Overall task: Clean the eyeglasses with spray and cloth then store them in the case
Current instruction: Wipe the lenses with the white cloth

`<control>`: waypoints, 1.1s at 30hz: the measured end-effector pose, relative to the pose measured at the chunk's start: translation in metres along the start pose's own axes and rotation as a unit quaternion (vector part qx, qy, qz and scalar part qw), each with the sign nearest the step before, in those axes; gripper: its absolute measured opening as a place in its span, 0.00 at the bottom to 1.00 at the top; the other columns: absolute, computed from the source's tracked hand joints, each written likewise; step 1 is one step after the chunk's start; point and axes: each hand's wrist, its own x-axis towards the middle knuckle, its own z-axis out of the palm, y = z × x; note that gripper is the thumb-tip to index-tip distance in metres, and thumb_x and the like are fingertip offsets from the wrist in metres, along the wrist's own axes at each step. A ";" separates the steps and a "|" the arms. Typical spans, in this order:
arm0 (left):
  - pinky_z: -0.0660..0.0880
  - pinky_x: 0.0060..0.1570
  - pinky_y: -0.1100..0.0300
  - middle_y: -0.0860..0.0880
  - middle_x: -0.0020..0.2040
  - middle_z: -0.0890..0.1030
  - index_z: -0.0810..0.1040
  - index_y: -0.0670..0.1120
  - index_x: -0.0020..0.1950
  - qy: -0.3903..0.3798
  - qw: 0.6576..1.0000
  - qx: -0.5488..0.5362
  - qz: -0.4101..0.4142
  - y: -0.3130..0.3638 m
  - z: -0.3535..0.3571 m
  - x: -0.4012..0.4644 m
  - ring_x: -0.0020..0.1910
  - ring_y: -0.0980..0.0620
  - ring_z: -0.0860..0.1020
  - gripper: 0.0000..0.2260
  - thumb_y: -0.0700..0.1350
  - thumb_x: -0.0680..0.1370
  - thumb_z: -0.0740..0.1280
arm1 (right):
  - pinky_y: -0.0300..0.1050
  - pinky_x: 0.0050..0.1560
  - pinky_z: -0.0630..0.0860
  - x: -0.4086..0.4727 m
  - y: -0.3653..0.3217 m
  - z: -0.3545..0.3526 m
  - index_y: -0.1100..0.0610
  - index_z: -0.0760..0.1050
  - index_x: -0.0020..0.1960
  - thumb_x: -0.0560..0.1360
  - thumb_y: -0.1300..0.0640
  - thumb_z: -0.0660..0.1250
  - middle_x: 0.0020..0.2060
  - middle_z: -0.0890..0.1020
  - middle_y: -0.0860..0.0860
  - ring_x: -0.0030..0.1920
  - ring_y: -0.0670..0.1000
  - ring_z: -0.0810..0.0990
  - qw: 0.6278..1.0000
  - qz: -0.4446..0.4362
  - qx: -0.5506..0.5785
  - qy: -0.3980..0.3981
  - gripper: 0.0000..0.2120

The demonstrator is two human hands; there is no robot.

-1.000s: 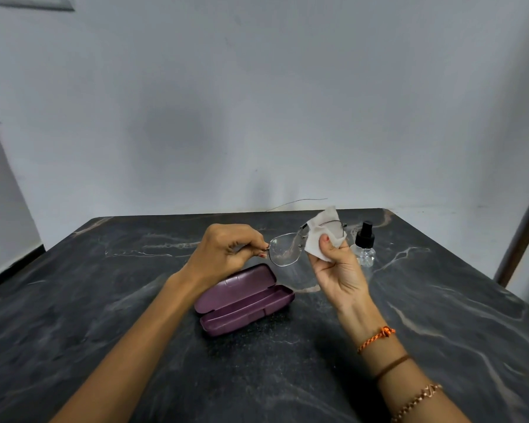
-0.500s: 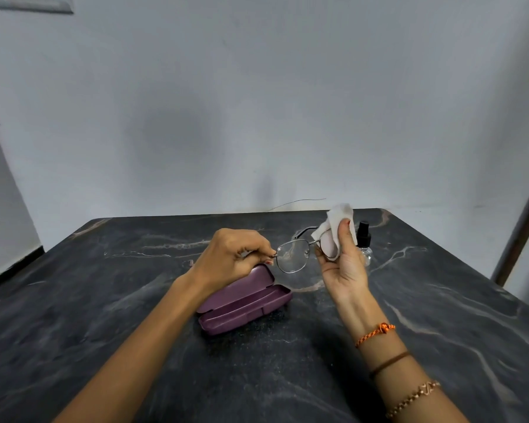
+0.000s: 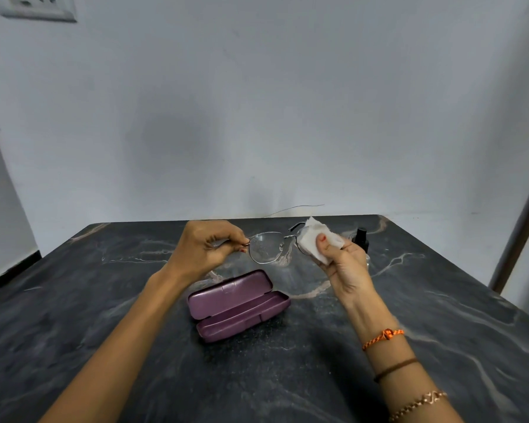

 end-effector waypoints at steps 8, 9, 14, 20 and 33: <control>0.77 0.40 0.70 0.52 0.42 0.80 0.77 0.48 0.41 -0.011 1.000 -0.014 0.008 0.001 0.010 -0.003 0.39 0.66 0.79 0.06 0.39 0.68 0.71 | 0.48 0.43 0.80 -0.001 0.006 0.011 0.64 0.79 0.42 0.30 0.63 0.83 0.34 0.85 0.57 0.34 0.53 0.85 0.960 0.039 0.276 0.031 0.40; 0.77 0.39 0.69 0.51 0.42 0.80 0.77 0.48 0.41 -0.014 1.000 -0.020 0.009 0.001 0.011 -0.003 0.38 0.64 0.79 0.04 0.41 0.69 0.69 | 0.49 0.46 0.79 -0.001 0.005 0.012 0.64 0.78 0.44 0.31 0.63 0.83 0.34 0.85 0.57 0.35 0.53 0.85 0.959 0.034 0.279 0.028 0.41; 0.78 0.39 0.68 0.51 0.40 0.81 0.77 0.47 0.41 -0.024 0.999 -0.033 0.006 0.003 0.013 -0.004 0.38 0.63 0.79 0.03 0.41 0.69 0.68 | 0.44 0.45 0.80 -0.002 0.005 0.012 0.60 0.83 0.40 0.36 0.59 0.84 0.36 0.86 0.54 0.37 0.49 0.85 0.974 0.006 0.227 -0.007 0.32; 0.78 0.38 0.66 0.51 0.38 0.80 0.76 0.46 0.42 -0.038 0.999 -0.026 0.020 0.003 0.014 -0.005 0.38 0.60 0.80 0.05 0.38 0.69 0.67 | 0.36 0.36 0.80 -0.003 0.008 0.013 0.56 0.81 0.43 0.39 0.48 0.83 0.35 0.86 0.48 0.38 0.44 0.84 0.994 -0.026 0.110 0.010 0.34; 0.79 0.36 0.63 0.44 0.34 0.83 0.81 0.36 0.38 -0.037 0.999 0.003 0.028 0.008 0.015 -0.002 0.37 0.56 0.81 0.06 0.39 0.69 0.68 | 0.39 0.37 0.81 -0.010 0.005 0.021 0.58 0.74 0.45 0.72 0.63 0.65 0.35 0.84 0.50 0.33 0.44 0.83 0.982 0.005 0.172 0.081 0.04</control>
